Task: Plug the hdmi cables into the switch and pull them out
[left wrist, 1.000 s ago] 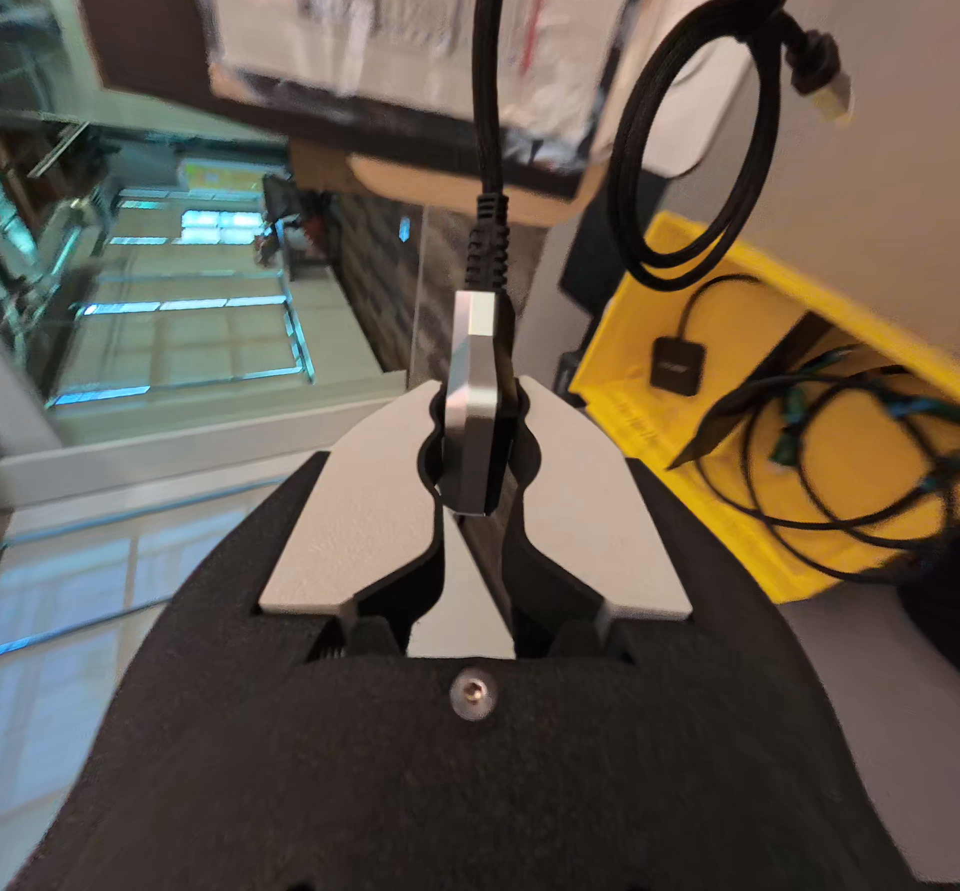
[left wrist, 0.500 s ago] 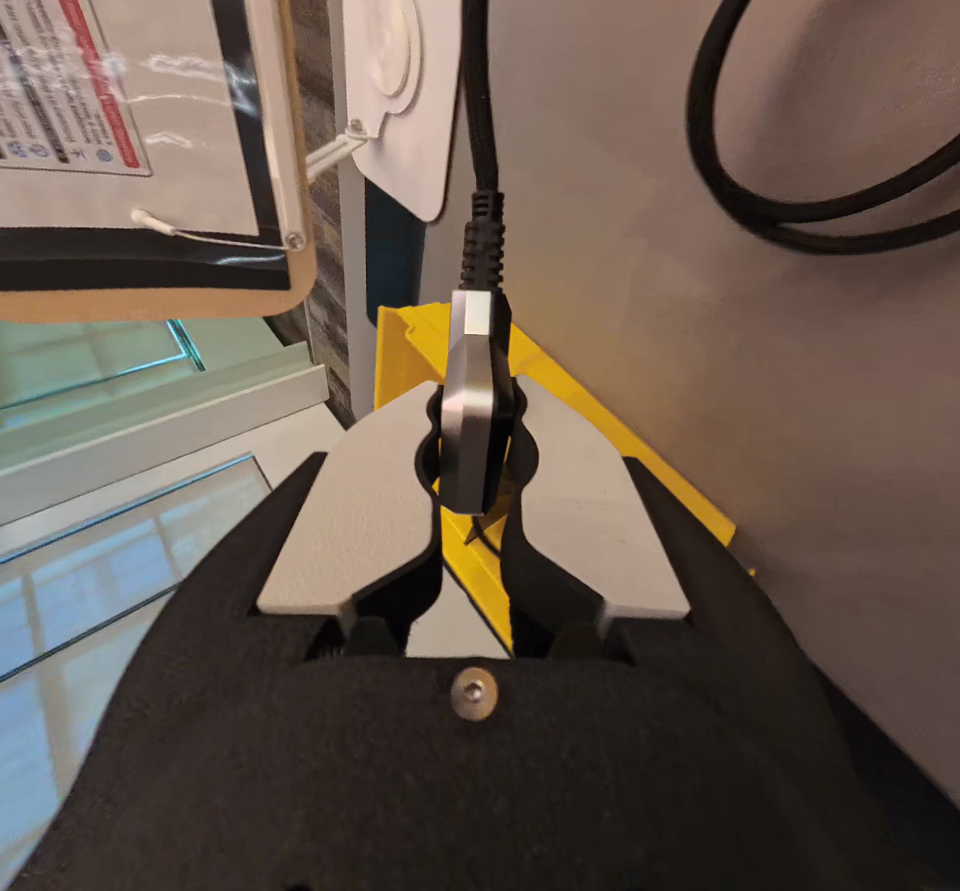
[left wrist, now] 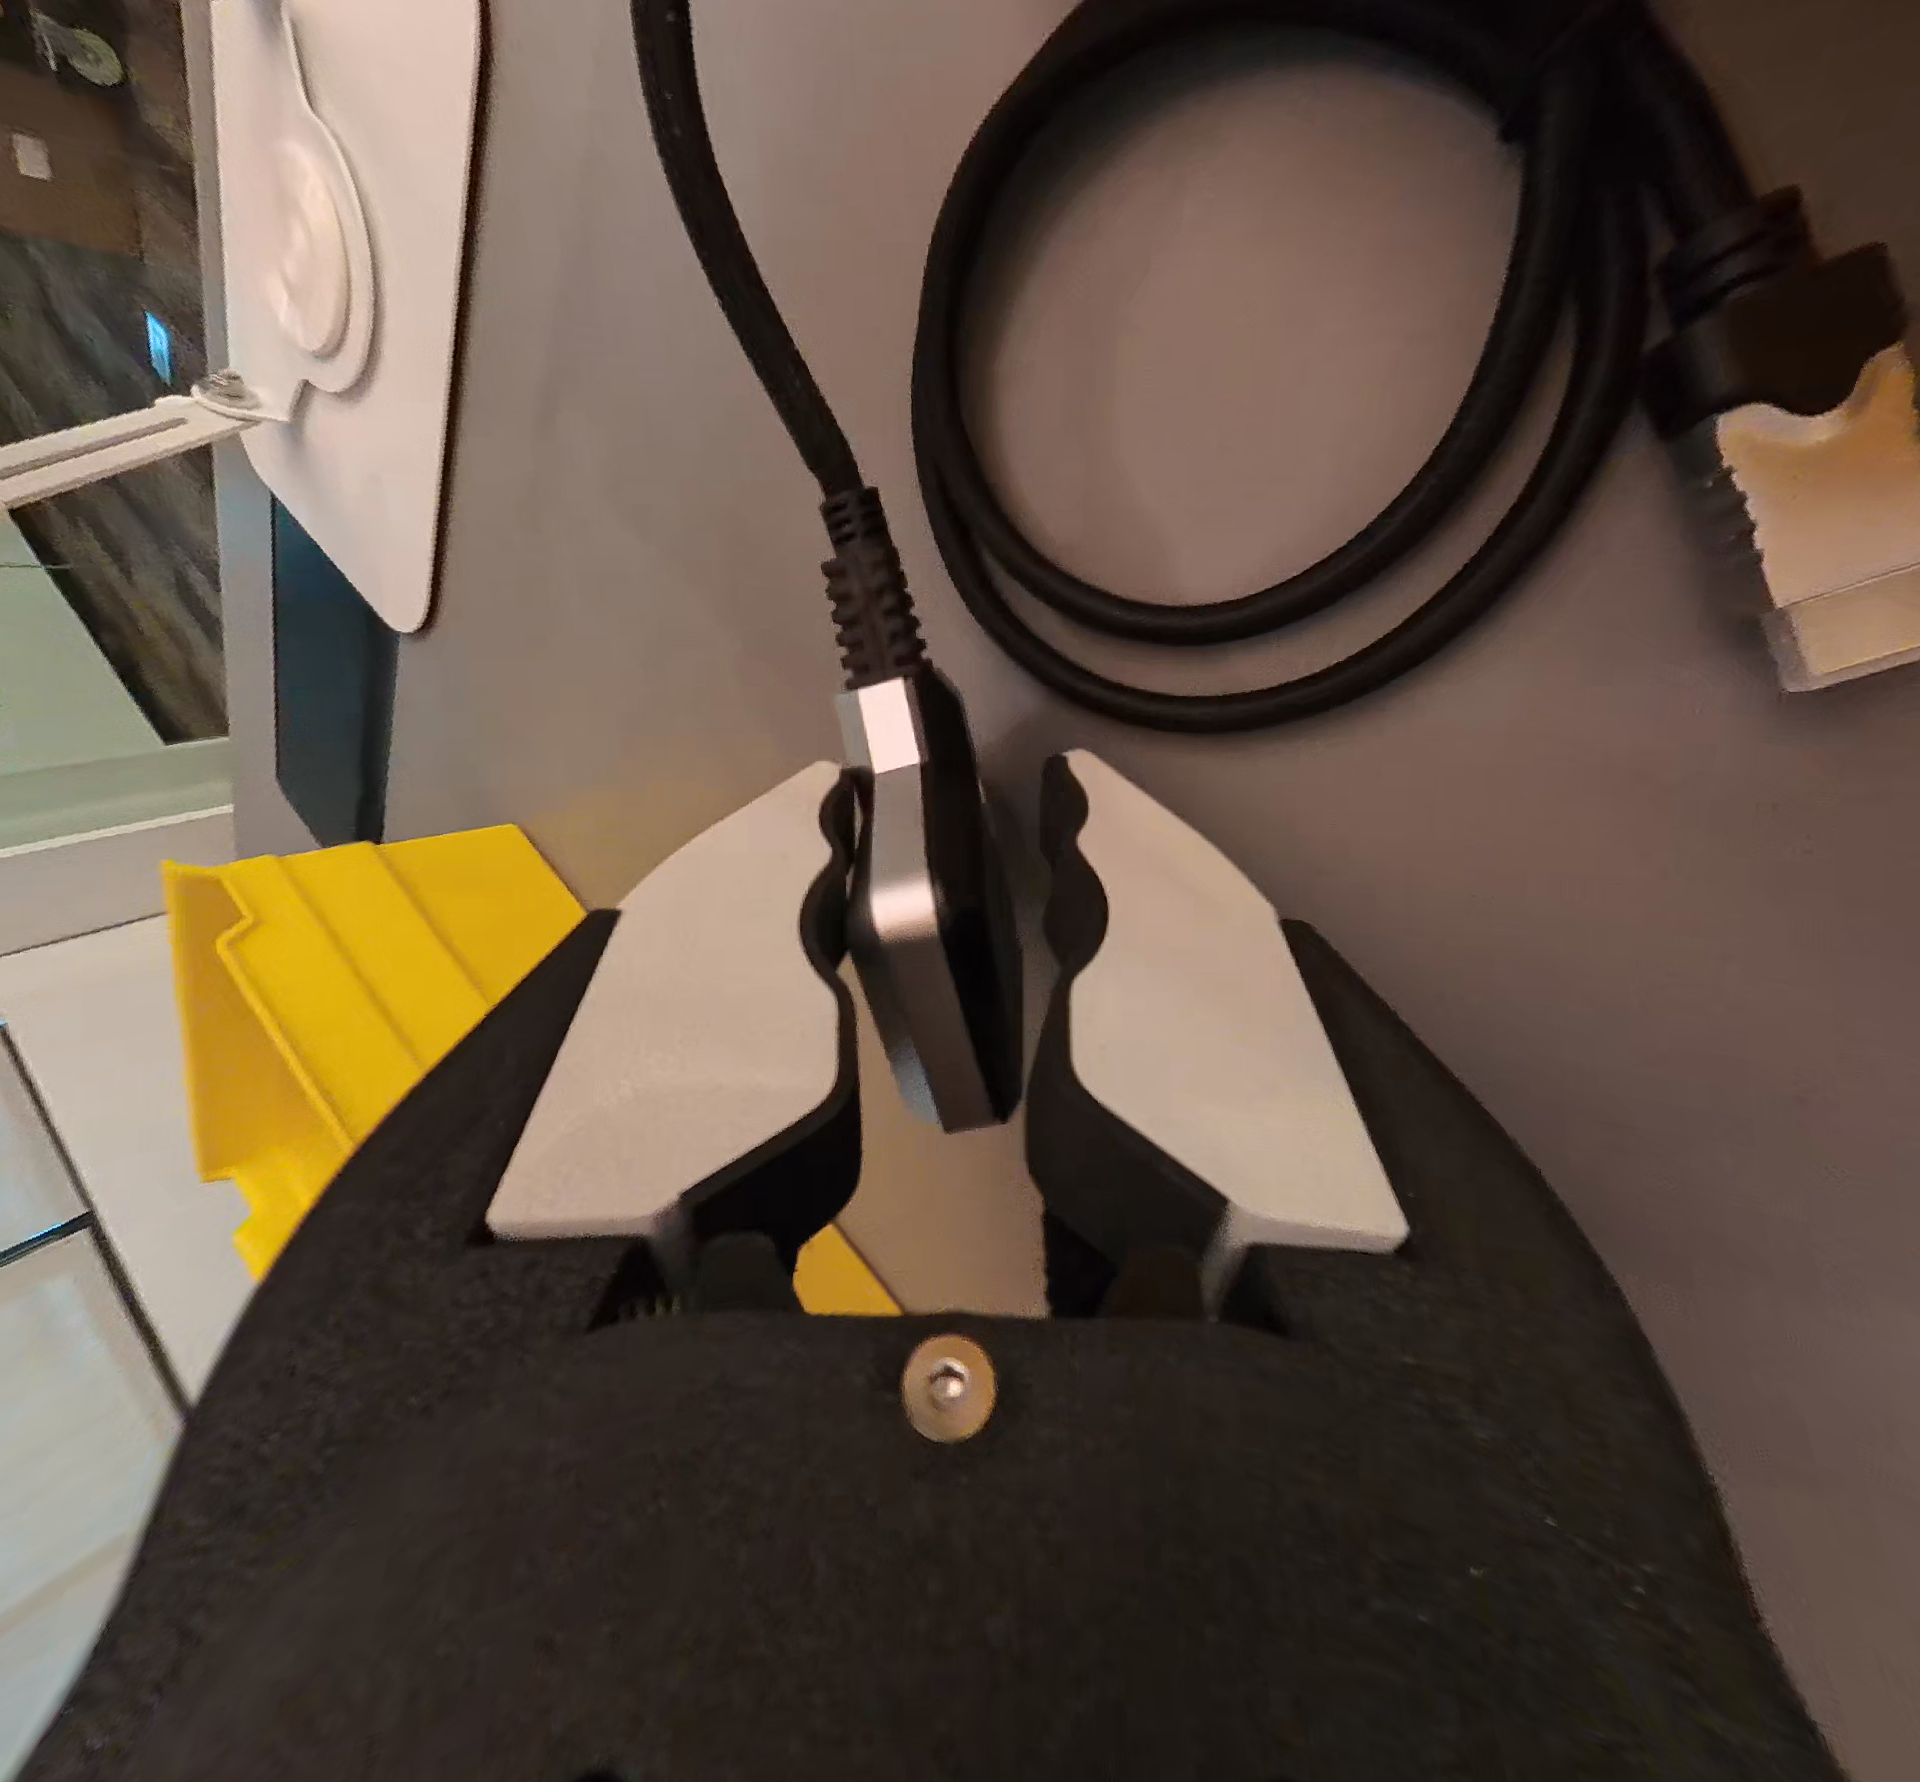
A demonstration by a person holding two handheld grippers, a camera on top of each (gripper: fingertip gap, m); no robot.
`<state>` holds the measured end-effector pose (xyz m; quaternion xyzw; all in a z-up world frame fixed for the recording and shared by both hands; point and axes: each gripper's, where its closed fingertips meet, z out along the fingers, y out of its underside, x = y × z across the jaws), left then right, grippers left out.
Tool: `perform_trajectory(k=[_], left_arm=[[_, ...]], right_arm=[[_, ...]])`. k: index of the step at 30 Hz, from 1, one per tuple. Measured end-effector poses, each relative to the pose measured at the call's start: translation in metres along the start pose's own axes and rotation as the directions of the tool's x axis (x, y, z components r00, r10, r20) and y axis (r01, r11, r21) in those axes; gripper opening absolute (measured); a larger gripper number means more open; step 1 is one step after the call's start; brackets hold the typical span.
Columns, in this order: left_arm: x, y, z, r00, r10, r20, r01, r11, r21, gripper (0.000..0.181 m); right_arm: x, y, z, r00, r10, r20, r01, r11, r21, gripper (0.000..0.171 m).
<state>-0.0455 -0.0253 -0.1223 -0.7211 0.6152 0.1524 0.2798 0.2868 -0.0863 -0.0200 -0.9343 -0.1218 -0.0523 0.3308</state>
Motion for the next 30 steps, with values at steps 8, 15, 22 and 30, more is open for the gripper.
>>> perform_trajectory(k=[8, 15, 22, 30], left_arm=[[0.011, 0.015, -0.011, 0.961, -0.186, -0.205, 0.205, 0.976, 0.076, 0.057], [0.013, 0.032, 0.008, 0.943, -0.254, -0.213, 0.276, 0.958, 0.080, 0.054], [0.022, 0.026, 0.006, 0.913, -0.315, -0.260, 0.357, 0.925, 0.131, 0.063], [0.024, 0.028, 0.006, 0.889, -0.358, -0.285, 0.408, 0.903, 0.137, 0.061]], right_arm=[[-0.016, 0.057, 0.025, 0.973, 0.188, 0.133, -0.138, 0.939, -0.315, 0.050], [-0.036, 0.073, 0.039, 0.903, 0.349, 0.252, -0.205, 0.863, -0.461, 0.028], [-0.002, 0.062, 0.048, 0.926, 0.357, 0.121, -0.290, 0.881, -0.374, 0.021], [-0.016, 0.081, 0.047, 0.910, 0.378, 0.170, -0.262, 0.843, -0.470, 0.009]])
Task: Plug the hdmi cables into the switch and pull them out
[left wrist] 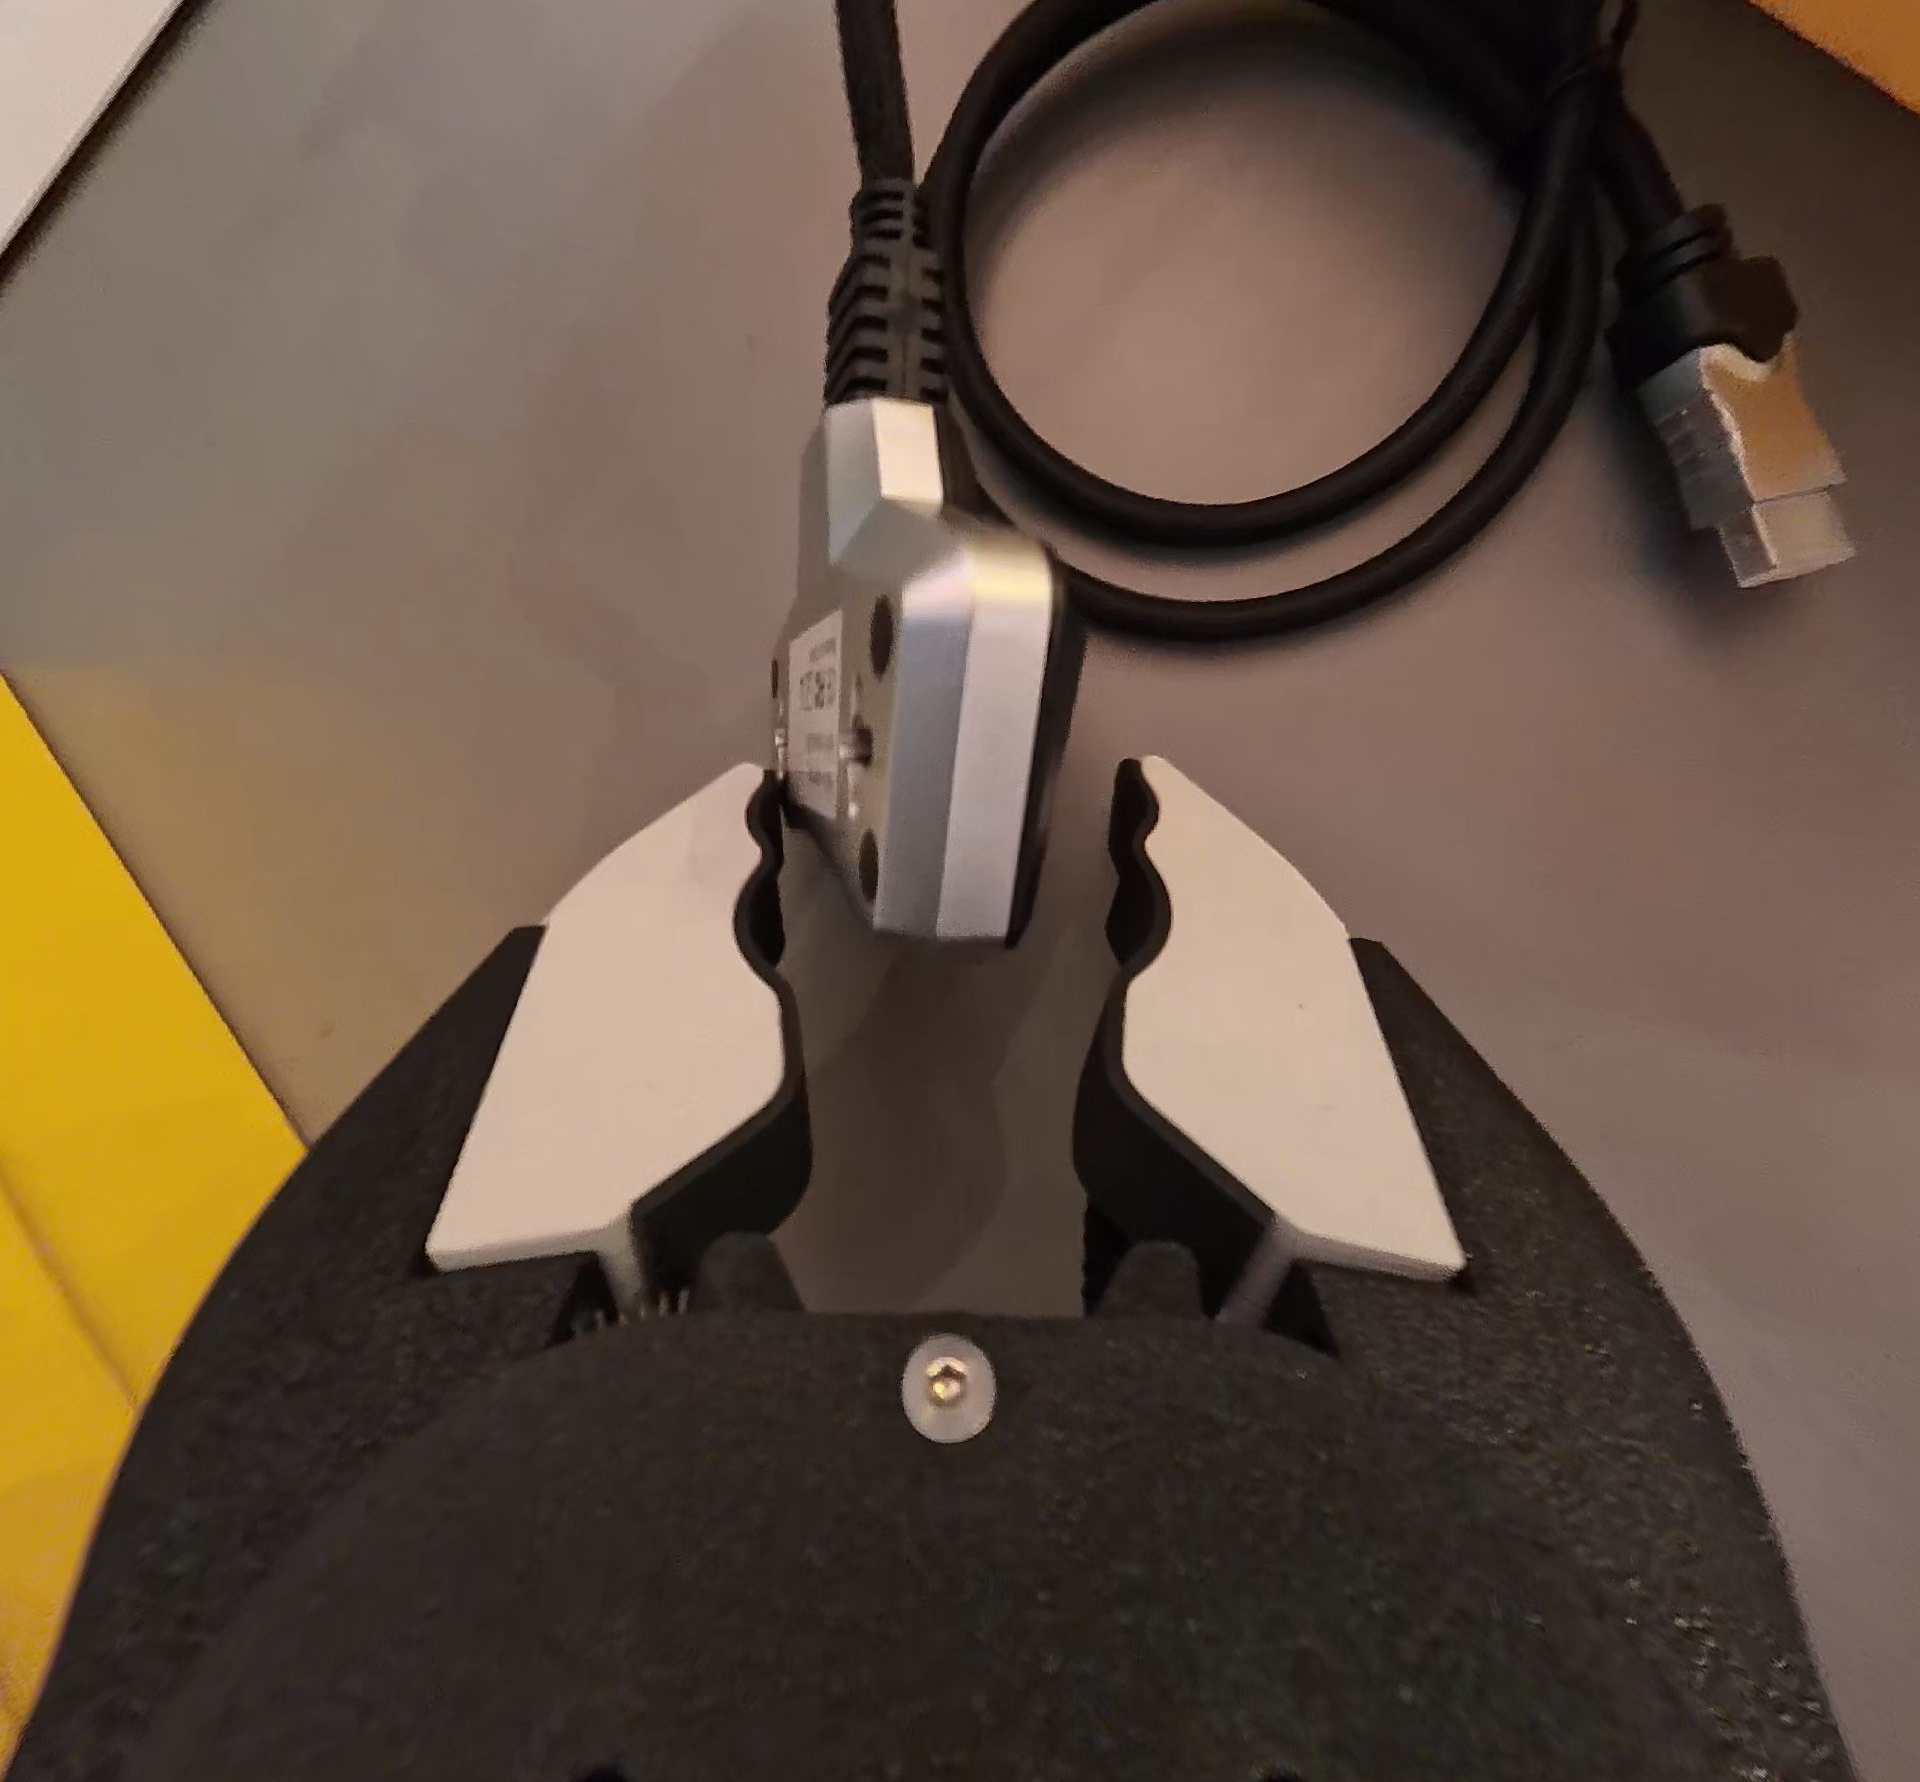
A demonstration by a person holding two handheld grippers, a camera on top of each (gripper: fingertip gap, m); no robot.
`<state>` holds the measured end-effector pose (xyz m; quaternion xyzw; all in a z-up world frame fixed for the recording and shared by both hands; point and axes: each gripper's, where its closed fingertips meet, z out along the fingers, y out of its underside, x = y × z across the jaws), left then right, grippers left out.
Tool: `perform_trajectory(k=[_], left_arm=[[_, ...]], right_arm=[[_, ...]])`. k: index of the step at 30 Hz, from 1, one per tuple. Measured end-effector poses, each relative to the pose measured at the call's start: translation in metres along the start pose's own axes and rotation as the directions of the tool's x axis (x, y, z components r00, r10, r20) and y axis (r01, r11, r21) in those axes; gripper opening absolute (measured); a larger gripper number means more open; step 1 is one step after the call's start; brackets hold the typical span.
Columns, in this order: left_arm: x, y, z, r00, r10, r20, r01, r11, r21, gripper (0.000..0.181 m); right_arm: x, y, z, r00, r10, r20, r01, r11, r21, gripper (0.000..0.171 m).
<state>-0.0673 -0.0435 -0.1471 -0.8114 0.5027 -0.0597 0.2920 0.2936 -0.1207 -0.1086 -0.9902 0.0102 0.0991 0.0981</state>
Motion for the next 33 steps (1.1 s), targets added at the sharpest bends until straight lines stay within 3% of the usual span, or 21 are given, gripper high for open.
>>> perform_trajectory(k=[5, 10, 16, 22, 33], left_arm=[[-0.006, 0.007, -0.002, 0.999, -0.044, -0.010, 0.044, 0.999, 0.012, 0.058], [-0.007, 0.010, 0.002, 0.999, -0.053, -0.004, 0.053, 0.998, 0.024, 0.057], [-0.006, 0.007, 0.002, 0.999, -0.051, 0.008, 0.051, 0.998, 0.047, 0.057], [-0.003, 0.001, 0.004, 0.999, -0.033, 0.033, 0.030, 0.996, 0.084, 0.058], [0.007, -0.002, 0.005, 0.999, -0.016, 0.036, 0.012, 0.994, 0.112, 0.051]], right_arm=[[0.008, 0.004, -0.002, 0.986, 0.166, -0.016, -0.166, 0.986, 0.000, 0.005], [0.011, 0.012, -0.005, 0.943, 0.321, 0.086, -0.325, 0.945, 0.036, 0.010], [0.006, 0.027, -0.008, 0.896, 0.413, 0.163, -0.425, 0.904, 0.047, 0.014], [0.028, 0.015, -0.010, 0.830, 0.516, 0.211, -0.548, 0.823, 0.145, 0.014], [0.002, 0.029, -0.012, 0.839, 0.453, 0.301, -0.485, 0.874, 0.038, 0.019]])
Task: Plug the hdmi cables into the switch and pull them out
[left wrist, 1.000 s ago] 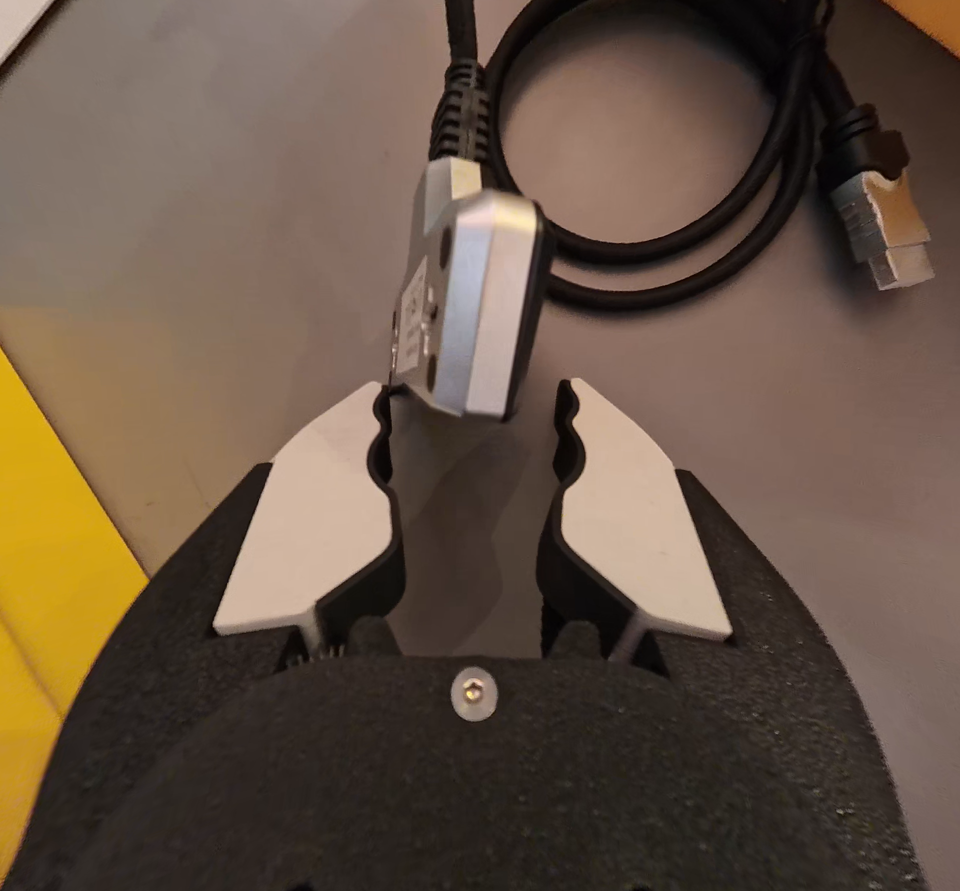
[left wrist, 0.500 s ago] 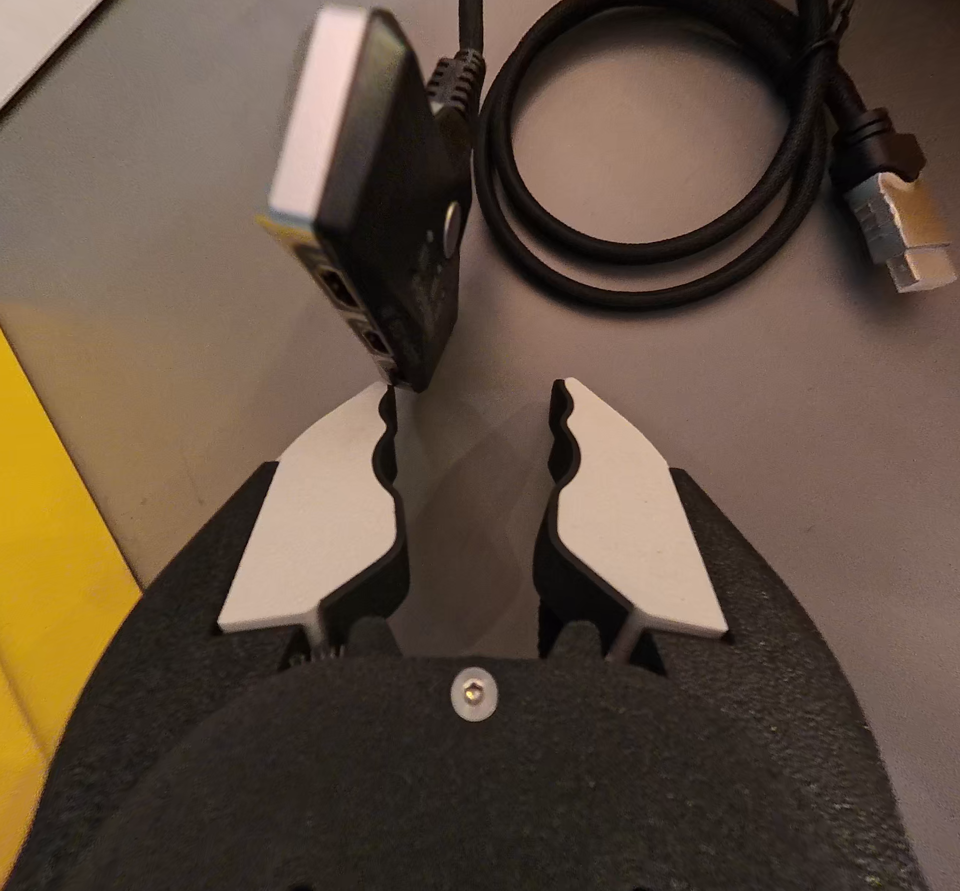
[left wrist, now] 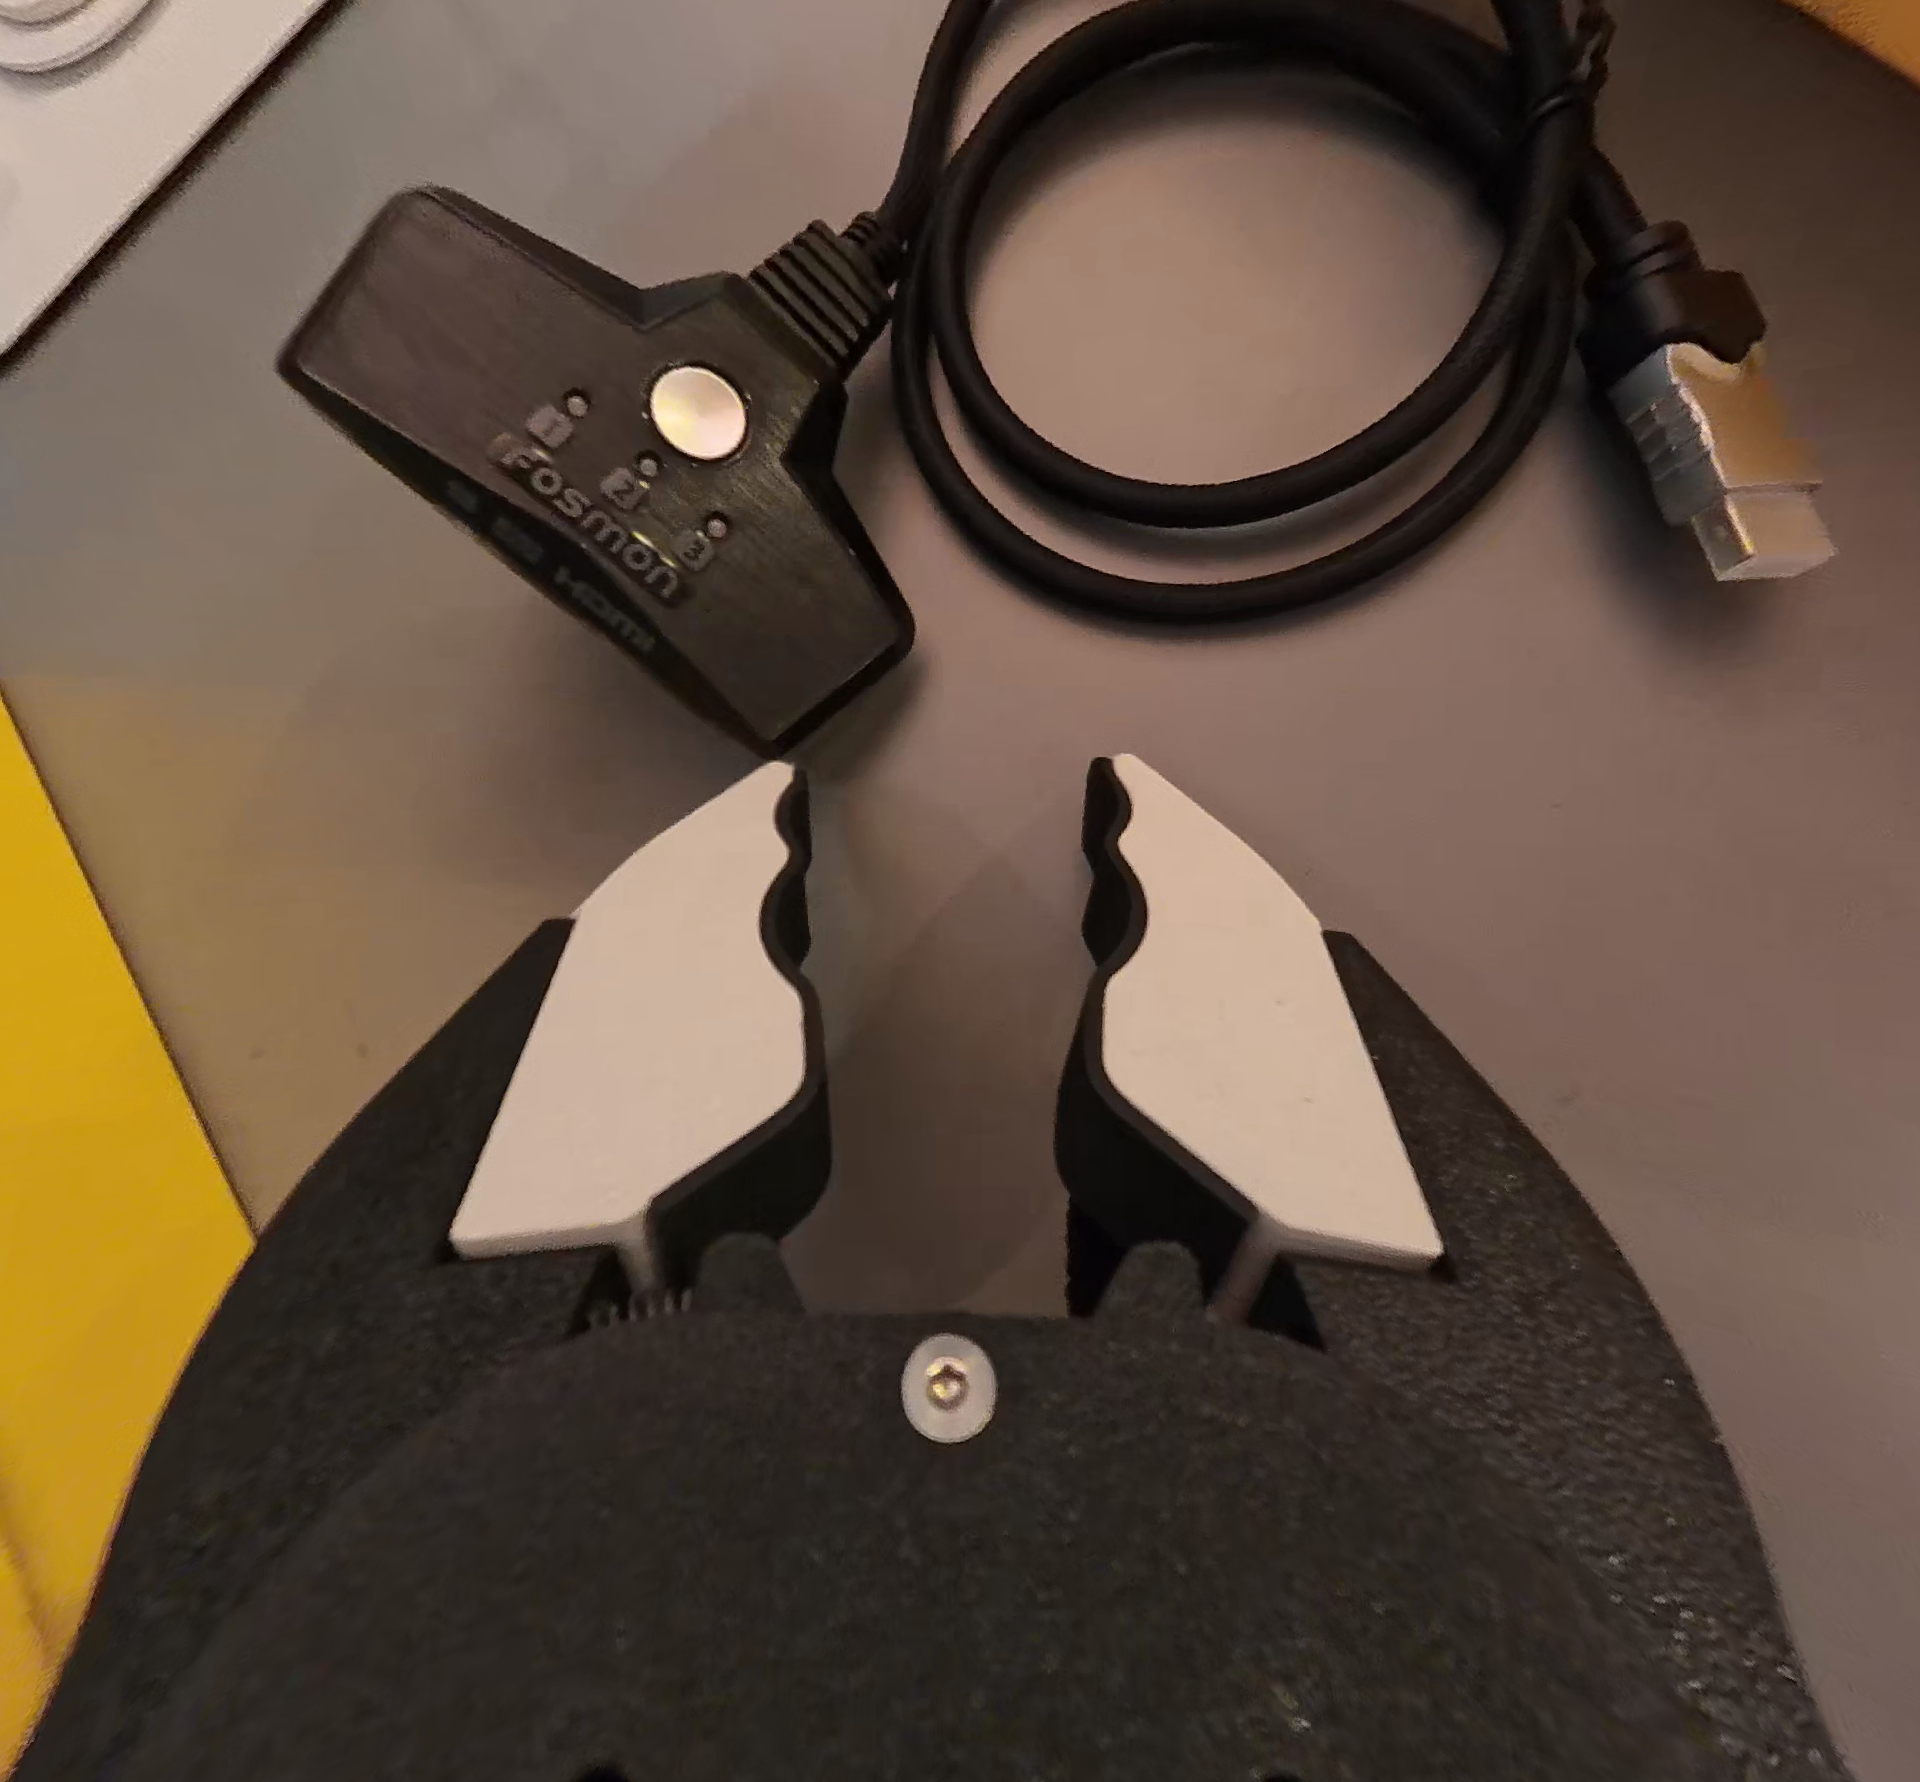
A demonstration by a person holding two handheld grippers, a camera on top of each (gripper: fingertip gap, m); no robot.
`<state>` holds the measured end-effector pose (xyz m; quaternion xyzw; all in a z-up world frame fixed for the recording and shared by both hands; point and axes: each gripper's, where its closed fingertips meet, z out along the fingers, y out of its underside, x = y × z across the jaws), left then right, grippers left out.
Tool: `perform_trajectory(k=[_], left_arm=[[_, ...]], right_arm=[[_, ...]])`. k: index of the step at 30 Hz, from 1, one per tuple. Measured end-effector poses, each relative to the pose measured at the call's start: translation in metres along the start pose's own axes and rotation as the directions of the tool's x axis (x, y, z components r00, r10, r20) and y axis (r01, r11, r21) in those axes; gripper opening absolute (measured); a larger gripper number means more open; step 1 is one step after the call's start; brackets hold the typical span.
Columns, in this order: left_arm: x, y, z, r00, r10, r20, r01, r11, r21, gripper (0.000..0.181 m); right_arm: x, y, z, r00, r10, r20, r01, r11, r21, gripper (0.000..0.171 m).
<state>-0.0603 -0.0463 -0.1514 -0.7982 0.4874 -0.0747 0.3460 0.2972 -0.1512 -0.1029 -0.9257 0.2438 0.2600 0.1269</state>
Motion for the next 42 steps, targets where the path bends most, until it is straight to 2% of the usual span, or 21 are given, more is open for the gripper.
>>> perform_trajectory(k=[3, 5, 6, 8, 10, 12, 15, 17, 21, 24, 26, 32, 37, 42], left_arm=[[-0.002, -0.008, -0.011, 1.000, -0.024, -0.009, 0.025, 0.998, 0.053, 0.051], [-0.003, -0.015, -0.029, 0.999, -0.035, -0.013, 0.036, 0.994, 0.106, 0.051], [-0.006, -0.020, -0.044, 0.999, -0.034, -0.003, 0.035, 0.989, 0.142, 0.051], [-0.019, -0.026, -0.080, 0.998, -0.016, 0.058, 0.002, 0.974, 0.224, 0.049], [-0.042, -0.018, -0.118, 0.992, -0.013, 0.126, -0.022, 0.962, 0.271, 0.047], [-0.070, 0.004, -0.148, 0.985, -0.026, 0.172, -0.020, 0.965, 0.261, 0.048], [-0.114, 0.055, -0.176, 0.971, -0.034, 0.238, -0.010, 0.984, 0.181, 0.043], [-0.141, 0.094, -0.182, 0.956, -0.048, 0.289, 0.024, 0.996, 0.088, 0.043], [-0.152, 0.141, -0.176, 0.966, 0.022, 0.257, -0.014, 0.999, -0.030, 0.045], [-0.156, 0.168, -0.166, 0.958, 0.125, 0.259, -0.089, 0.985, -0.148, 0.046], [-0.162, 0.174, -0.160, 0.951, 0.148, 0.272, -0.106, 0.981, -0.163, 0.038], [-0.162, 0.173, -0.165, 0.959, 0.123, 0.255, -0.097, 0.989, -0.110, 0.021], [-0.163, 0.174, -0.169, 0.959, 0.133, 0.249, -0.108, 0.988, -0.110, 0.021], [-0.167, 0.160, -0.182, 0.959, 0.102, 0.263, -0.096, 0.995, -0.035, 0.019]], right_arm=[[-0.008, -0.002, -0.011, 0.998, -0.021, 0.064, 0.020, 1.000, 0.020, 0.024], [-0.017, -0.007, -0.026, 0.995, -0.047, 0.089, 0.039, 0.995, 0.090, 0.026], [-0.021, -0.011, -0.036, 0.994, -0.069, 0.087, 0.056, 0.989, 0.140, 0.029], [-0.034, -0.017, -0.058, 0.986, -0.145, 0.087, 0.120, 0.962, 0.245, 0.025], [-0.054, -0.025, -0.083, 0.964, -0.253, 0.076, 0.208, 0.903, 0.377, 0.025], [-0.078, -0.031, -0.107, 0.922, -0.385, 0.045, 0.315, 0.811, 0.493, 0.025], [-0.114, -0.037, -0.133, 0.824, -0.566, -0.028, 0.453, 0.628, 0.633, 0.026], [-0.130, -0.042, -0.143, 0.785, -0.613, -0.087, 0.494, 0.536, 0.685, 0.030], [-0.155, -0.045, -0.153, 0.740, -0.656, -0.148, 0.522, 0.423, 0.741, 0.031], [-0.170, -0.041, -0.150, 0.716, -0.687, -0.119, 0.521, 0.415, 0.746, 0.030], [-0.171, -0.041, -0.145, 0.712, -0.690, -0.129, 0.539, 0.419, 0.731, 0.030], [-0.163, -0.045, -0.133, 0.730, -0.666, -0.152, 0.563, 0.461, 0.686, 0.030], [-0.156, -0.047, -0.131, 0.742, -0.656, -0.137, 0.552, 0.483, 0.680, 0.030], [-0.149, -0.048, -0.135, 0.756, -0.643, -0.124, 0.531, 0.492, 0.690, 0.030]])
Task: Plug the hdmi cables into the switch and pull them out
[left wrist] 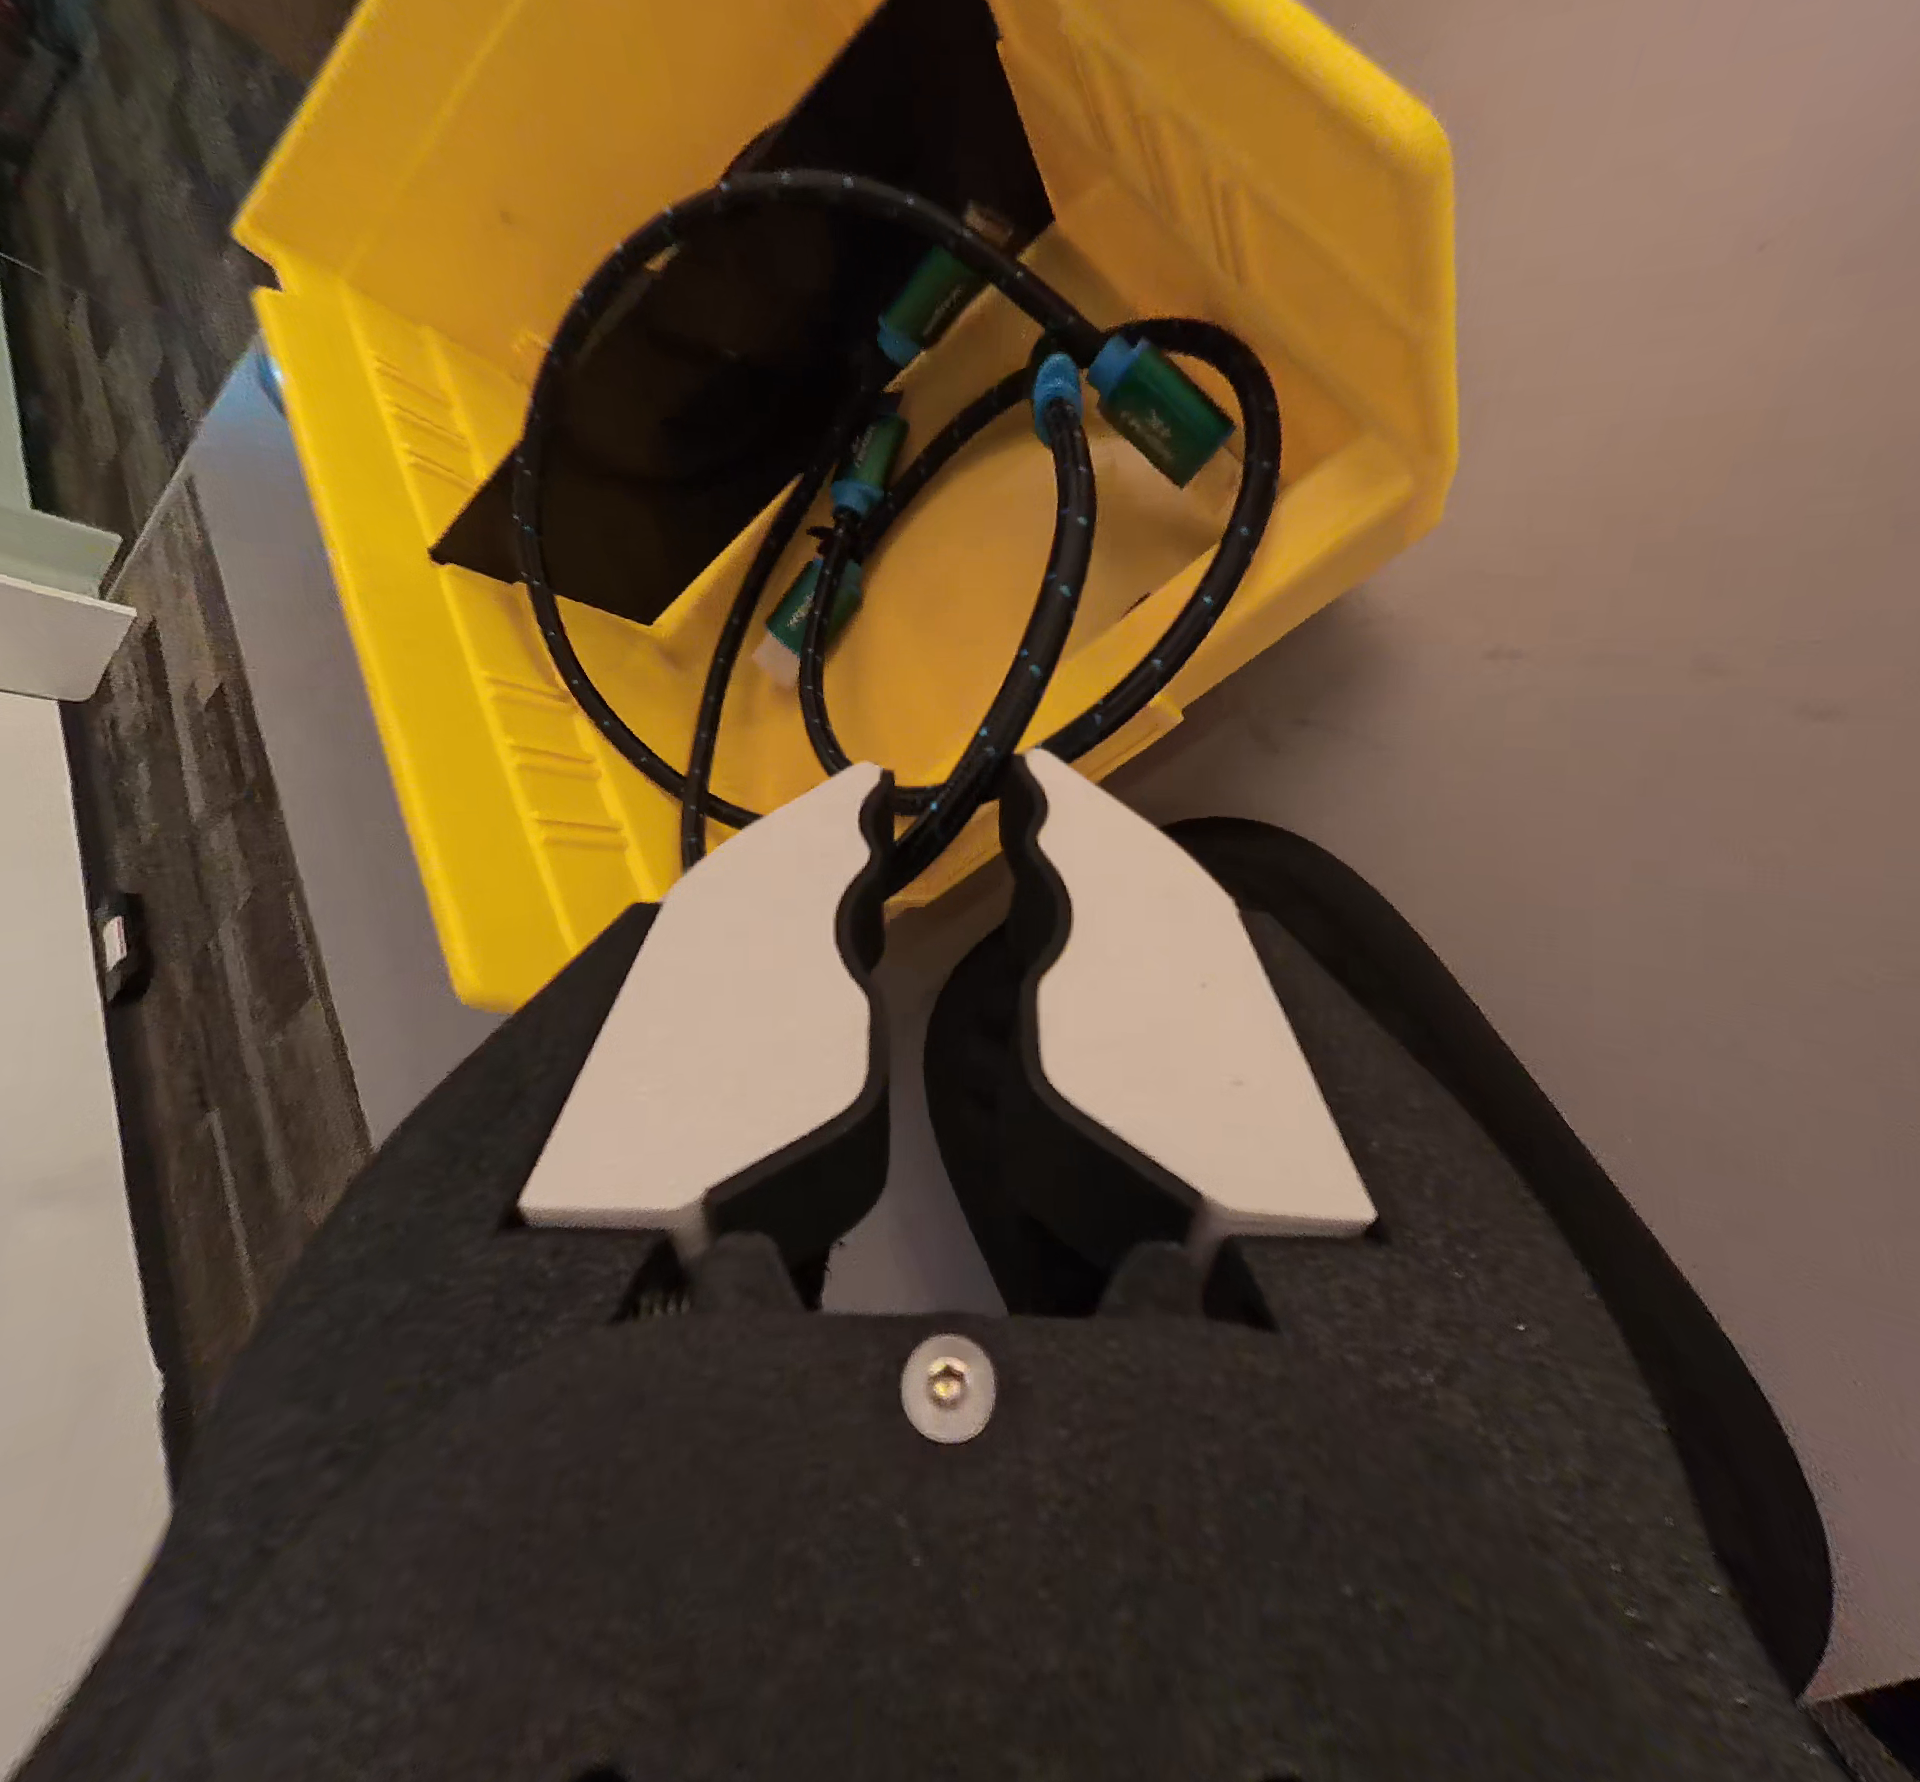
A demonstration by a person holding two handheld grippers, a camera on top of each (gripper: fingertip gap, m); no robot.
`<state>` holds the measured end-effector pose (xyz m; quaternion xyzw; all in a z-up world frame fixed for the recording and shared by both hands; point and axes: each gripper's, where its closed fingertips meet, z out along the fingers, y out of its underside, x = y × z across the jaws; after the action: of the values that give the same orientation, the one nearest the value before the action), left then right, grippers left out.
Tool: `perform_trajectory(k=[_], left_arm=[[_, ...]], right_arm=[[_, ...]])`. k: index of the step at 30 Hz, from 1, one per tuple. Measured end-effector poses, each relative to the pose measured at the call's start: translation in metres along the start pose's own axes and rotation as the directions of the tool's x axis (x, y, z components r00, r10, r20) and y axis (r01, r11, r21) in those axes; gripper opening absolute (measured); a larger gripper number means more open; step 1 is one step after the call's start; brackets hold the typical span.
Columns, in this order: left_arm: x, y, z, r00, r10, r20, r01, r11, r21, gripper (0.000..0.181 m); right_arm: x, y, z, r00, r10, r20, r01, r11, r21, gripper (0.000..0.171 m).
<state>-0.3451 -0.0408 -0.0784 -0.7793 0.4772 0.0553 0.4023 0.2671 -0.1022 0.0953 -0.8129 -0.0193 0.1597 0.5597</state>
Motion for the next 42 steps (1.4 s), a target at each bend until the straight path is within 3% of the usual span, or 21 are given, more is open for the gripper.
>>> perform_trajectory(k=[7, 10, 14, 16, 21, 24, 29, 31, 34, 37, 40, 42], left_arm=[[-0.040, -0.023, -0.019, 0.978, -0.109, 0.180, 0.089, 0.989, 0.117, 0.014], [-0.062, -0.025, -0.031, 0.941, -0.141, 0.306, 0.106, 0.986, 0.128, 0.009], [-0.075, -0.026, -0.043, 0.918, -0.199, 0.342, 0.172, 0.979, 0.109, 0.010], [-0.079, -0.027, -0.051, 0.914, -0.198, 0.354, 0.182, 0.980, 0.079, 0.010], [-0.102, -0.038, -0.066, 0.910, 0.035, 0.414, 0.033, 0.987, -0.155, 0.007], [-0.111, -0.045, -0.077, 0.905, 0.069, 0.420, 0.032, 0.973, -0.228, 0.007], [-0.101, -0.055, -0.103, 0.902, -0.088, 0.423, 0.122, 0.991, -0.054, 0.007], [-0.088, -0.057, -0.110, 0.904, -0.179, 0.388, 0.178, 0.983, 0.038, 0.007], [-0.075, -0.060, -0.125, 0.878, -0.250, 0.407, 0.211, 0.968, 0.138, 0.007], [-0.064, -0.068, -0.141, 0.864, -0.270, 0.426, 0.201, 0.959, 0.201, 0.007], [-0.055, -0.084, -0.158, 0.865, -0.268, 0.425, 0.173, 0.953, 0.249, 0.007], [-0.048, -0.099, -0.169, 0.865, -0.258, 0.431, 0.138, 0.947, 0.290, 0.007]], right_arm=[[0.010, 0.006, -0.008, 1.000, 0.025, -0.016, -0.025, 1.000, -0.008, 0.030], [0.013, 0.005, -0.010, 0.999, 0.038, -0.008, -0.038, 0.999, 0.006, 0.030], [0.016, 0.008, -0.010, 0.999, 0.050, -0.006, -0.050, 0.999, -0.001, 0.030], [0.017, 0.009, -0.010, 0.999, 0.052, -0.011, -0.052, 0.999, -0.006, 0.030], [0.019, 0.012, -0.008, 0.998, 0.057, -0.012, -0.057, 0.998, -0.021, 0.030], [0.019, 0.017, -0.007, 0.999, 0.052, -0.017, -0.052, 0.997, -0.049, 0.030], [0.011, 0.006, -0.004, 0.999, 0.038, 0.004, -0.038, 0.999, -0.005, 0.030], [-0.014, -0.019, 0.000, 0.997, -0.001, 0.080, -0.008, 0.994, 0.109, 0.030], [-0.096, -0.045, 0.005, 0.926, -0.195, 0.322, 0.106, 0.956, 0.273, 0.028], [-0.194, -0.041, 0.009, 0.724, -0.363, 0.587, 0.142, 0.911, 0.387, 0.031], [-0.271, -0.021, 0.022, 0.545, -0.457, 0.703, 0.128, 0.874, 0.469, 0.041], [-0.310, 0.002, 0.038, 0.452, -0.451, 0.770, 0.142, 0.888, 0.437, 0.043]])
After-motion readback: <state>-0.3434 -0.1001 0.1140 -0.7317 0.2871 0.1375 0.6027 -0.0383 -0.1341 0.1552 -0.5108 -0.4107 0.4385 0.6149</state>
